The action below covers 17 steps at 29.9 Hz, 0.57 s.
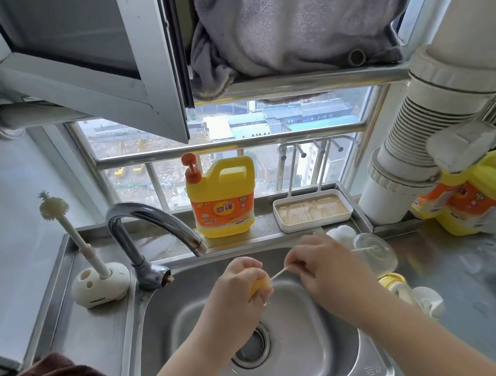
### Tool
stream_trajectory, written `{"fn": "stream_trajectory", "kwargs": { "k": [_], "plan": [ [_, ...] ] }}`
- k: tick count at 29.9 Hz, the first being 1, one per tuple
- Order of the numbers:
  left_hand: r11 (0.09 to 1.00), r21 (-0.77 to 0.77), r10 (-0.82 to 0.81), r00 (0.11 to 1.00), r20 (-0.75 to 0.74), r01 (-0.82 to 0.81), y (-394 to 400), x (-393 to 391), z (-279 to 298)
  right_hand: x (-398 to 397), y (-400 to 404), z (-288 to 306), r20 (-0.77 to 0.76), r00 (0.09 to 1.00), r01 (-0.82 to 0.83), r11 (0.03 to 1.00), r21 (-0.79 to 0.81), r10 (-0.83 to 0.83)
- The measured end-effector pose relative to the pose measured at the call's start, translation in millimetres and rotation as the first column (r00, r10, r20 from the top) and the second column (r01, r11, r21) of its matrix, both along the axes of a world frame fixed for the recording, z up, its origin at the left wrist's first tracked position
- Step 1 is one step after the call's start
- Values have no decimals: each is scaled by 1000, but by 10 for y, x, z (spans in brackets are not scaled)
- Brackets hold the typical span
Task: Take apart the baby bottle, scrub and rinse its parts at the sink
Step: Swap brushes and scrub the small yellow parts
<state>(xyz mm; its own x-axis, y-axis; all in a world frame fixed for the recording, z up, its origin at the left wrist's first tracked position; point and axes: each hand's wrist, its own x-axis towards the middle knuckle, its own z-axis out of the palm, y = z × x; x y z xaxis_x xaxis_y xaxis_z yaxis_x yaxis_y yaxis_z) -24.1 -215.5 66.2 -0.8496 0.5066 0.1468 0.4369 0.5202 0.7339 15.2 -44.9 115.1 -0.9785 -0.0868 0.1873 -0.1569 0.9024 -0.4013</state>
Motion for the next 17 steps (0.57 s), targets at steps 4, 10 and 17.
{"fn": "stream_trajectory", "kwargs": {
  "k": [4,10,17],
  "plan": [
    [1000,10,17,1000,11,-17,-1,5,13,5,20,-35,-11,1000,6,1000,6,-6],
    [999,-1,45,998,38,-45,23,27,-9,-8,-3,10,8,1000,2,998,62,-3],
    [987,67,140,987,83,-146,-18,-6,-7,85,154,129,86,996,13,1000,-3,-12]
  ]
}}
